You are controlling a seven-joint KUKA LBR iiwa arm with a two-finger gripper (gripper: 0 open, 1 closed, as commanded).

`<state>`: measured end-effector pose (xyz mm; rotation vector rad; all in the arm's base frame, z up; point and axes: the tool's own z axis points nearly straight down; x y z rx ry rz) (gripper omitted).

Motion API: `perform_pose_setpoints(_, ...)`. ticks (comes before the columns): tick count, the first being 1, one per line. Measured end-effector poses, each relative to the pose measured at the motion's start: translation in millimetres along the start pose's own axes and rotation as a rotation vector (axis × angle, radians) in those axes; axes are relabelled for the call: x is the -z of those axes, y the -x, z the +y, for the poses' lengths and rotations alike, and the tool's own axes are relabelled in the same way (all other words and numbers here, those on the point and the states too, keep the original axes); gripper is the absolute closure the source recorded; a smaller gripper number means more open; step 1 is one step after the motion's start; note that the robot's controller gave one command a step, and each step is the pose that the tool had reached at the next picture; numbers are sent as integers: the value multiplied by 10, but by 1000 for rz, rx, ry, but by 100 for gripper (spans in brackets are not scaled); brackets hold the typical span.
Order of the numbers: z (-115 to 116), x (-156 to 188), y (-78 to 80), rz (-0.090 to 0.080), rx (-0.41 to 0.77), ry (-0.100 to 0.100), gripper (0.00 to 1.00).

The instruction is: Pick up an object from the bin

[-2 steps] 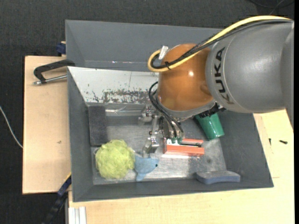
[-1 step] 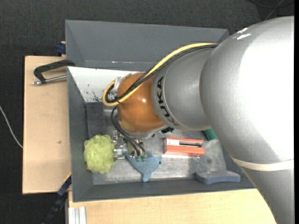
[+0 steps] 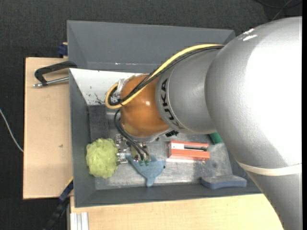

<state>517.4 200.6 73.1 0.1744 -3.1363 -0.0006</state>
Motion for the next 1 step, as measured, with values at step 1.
perform_pose_setpoints(1,86,1476,126,-10,198,2,100)
